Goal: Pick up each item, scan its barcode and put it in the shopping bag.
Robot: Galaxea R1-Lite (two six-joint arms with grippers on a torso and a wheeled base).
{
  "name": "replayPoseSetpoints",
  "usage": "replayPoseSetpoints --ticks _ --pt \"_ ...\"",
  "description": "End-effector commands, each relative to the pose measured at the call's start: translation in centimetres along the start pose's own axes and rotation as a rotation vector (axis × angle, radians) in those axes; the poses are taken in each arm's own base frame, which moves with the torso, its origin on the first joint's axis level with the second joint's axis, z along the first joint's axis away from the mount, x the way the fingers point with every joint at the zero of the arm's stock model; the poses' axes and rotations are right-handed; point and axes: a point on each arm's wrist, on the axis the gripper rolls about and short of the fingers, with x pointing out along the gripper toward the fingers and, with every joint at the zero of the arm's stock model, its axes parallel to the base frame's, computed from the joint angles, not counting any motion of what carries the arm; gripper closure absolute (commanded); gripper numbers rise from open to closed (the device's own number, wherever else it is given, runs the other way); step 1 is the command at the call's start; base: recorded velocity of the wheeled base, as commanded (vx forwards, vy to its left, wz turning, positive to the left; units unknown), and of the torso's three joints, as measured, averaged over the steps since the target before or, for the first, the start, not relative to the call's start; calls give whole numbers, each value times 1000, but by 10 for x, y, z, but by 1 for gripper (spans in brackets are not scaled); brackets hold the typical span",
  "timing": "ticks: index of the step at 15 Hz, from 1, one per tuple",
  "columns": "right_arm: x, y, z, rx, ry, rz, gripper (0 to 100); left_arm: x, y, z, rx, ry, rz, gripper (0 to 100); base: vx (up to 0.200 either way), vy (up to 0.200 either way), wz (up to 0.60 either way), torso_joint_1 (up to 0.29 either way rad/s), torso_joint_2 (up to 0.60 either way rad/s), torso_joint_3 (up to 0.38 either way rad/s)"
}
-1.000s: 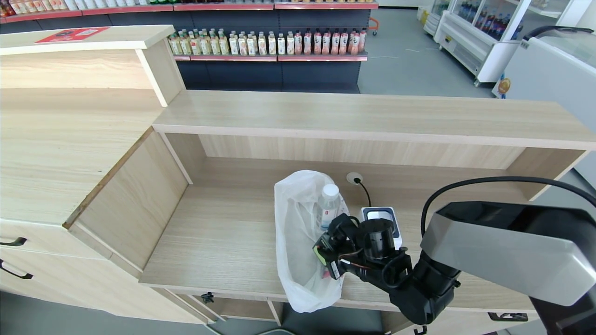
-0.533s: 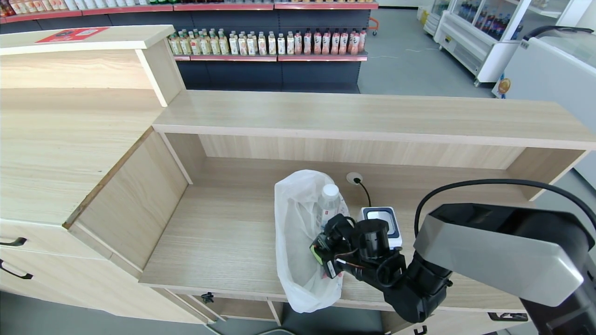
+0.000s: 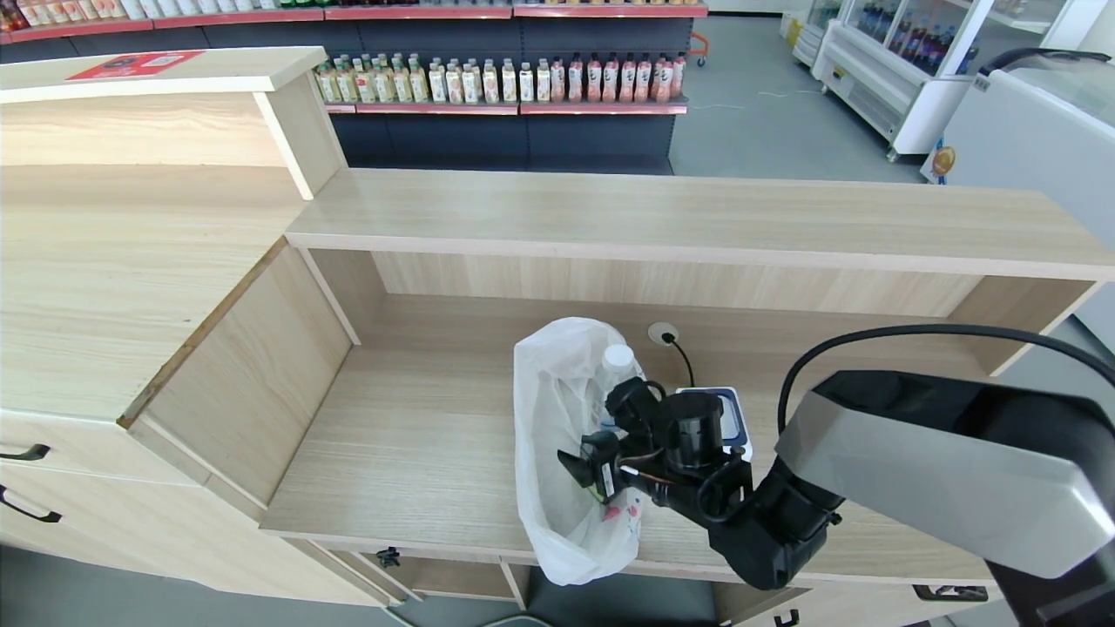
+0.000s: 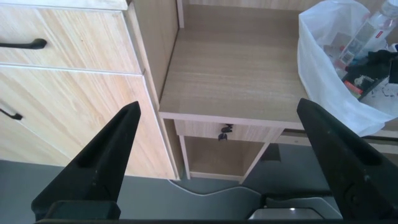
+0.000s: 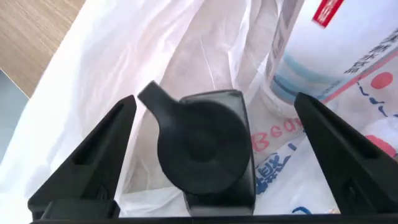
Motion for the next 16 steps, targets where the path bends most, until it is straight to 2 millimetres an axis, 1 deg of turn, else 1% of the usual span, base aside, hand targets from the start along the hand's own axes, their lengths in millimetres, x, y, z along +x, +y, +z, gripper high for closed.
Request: replayPoseSetpoints --ticks 1,2,3,4,5,6,8,9,11,12,13,14,15,16 --pt "-19 0 46 62 -109 1 0 0 0 0 0 0 0 0 0 0 0 0 0 0" --pt "-28 -1 57 82 -110 1 0 0 0 0 0 0 0 0 0 0 0 0 0 0" --pt "-41 -4 72 111 -95 -6 0 0 0 0 0 0 0 0 0 0 0 0 0 0" --pt "-50 -10 79 141 -85 -20 0 0 0 0 -2 0 0 0 0 0 0 0 0 0" --pt "-62 -16 85 168 -79 -34 0 0 0 0 -2 0 0 0 0 0 0 0 0 0" --pt "-73 -23 86 189 -75 -55 0 0 0 0 -2 0 0 0 0 0 0 0 0 0" --pt "-104 -29 89 221 -74 -72 0 0 0 0 -2 0 0 0 0 0 0 0 0 0" --pt "-113 -33 90 234 -79 -82 0 0 0 0 -3 0 0 0 0 0 0 0 0 0" --pt "-152 -58 103 233 -133 -184 0 0 0 0 -3 0 0 0 0 0 0 0 0 0" --pt "-171 -70 108 204 -139 -239 0 0 0 0 -3 0 0 0 0 0 0 0 0 0" --pt "-207 -86 114 166 -129 -351 0 0 0 0 -3 0 0 0 0 0 0 0 0 0" --pt "-235 -90 117 174 -118 -425 0 0 0 0 -3 0 0 0 0 0 0 0 0 0" --pt "-265 -90 119 187 -113 -492 0 0 0 0 -3 0 0 0 0 0 0 0 0 0" --pt "-290 -86 116 199 -94 -550 0 0 0 0 -3 0 0 0 0 0 0 0 0 0"
